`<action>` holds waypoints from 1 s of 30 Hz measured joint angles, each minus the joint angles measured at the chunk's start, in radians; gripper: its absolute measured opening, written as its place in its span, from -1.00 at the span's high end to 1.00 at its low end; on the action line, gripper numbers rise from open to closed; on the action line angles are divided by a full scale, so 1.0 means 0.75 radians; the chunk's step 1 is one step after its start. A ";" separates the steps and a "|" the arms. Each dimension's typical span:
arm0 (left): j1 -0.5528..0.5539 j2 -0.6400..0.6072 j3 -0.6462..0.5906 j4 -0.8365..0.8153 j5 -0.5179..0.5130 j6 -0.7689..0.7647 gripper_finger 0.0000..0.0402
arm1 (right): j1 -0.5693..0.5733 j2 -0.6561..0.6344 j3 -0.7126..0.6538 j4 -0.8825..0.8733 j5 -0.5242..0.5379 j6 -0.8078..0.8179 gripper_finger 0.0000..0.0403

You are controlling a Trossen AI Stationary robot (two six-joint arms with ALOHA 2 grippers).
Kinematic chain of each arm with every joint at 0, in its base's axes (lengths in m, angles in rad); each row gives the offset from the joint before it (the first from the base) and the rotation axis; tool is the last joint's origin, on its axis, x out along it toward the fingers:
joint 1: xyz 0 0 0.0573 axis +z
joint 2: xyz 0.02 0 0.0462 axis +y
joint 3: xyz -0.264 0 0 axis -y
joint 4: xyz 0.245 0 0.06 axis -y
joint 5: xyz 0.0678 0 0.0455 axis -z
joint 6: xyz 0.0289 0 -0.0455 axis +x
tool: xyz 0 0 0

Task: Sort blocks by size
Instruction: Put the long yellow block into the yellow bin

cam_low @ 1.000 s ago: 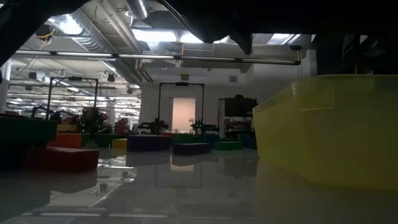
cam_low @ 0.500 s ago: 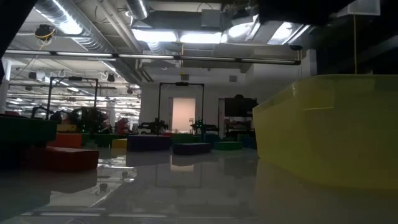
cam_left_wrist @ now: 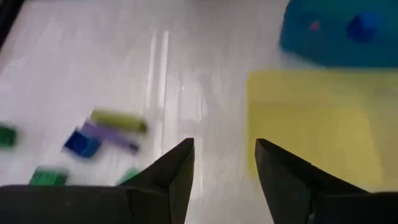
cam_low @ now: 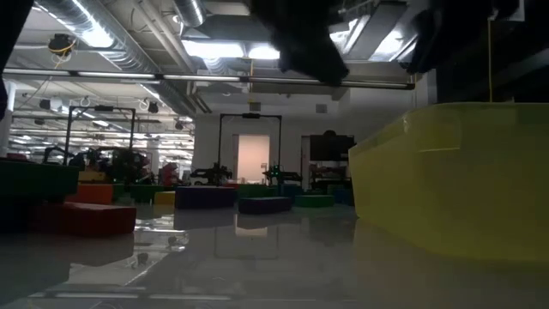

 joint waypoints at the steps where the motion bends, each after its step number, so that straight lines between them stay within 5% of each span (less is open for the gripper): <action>1: 0.008 -0.032 -0.047 0.039 0.001 -0.001 0.22 | -0.033 0.000 -0.021 0.033 -0.047 -0.078 -0.08; 8: 0.083 -0.239 -0.357 0.235 -0.002 -0.031 0.22 | -0.259 0.045 -0.164 0.325 -0.347 -0.469 -0.08; 13: 0.117 -0.265 -0.479 0.299 -0.004 -0.018 0.22 | -0.384 0.155 -0.178 0.395 -0.382 -0.505 -0.08; 16: 0.123 -0.254 -0.536 0.347 -0.002 -0.084 0.22 | -0.459 0.223 -0.178 0.418 -0.372 -0.355 -0.08; 23: 0.130 -0.254 -0.590 0.351 -0.105 -0.102 0.22 | -0.583 0.390 -0.178 0.486 -0.372 0.387 -0.08; 30: 0.173 -0.254 -0.598 0.349 -0.185 -0.083 0.22 | -0.594 0.530 -0.178 0.561 -0.373 0.648 -0.08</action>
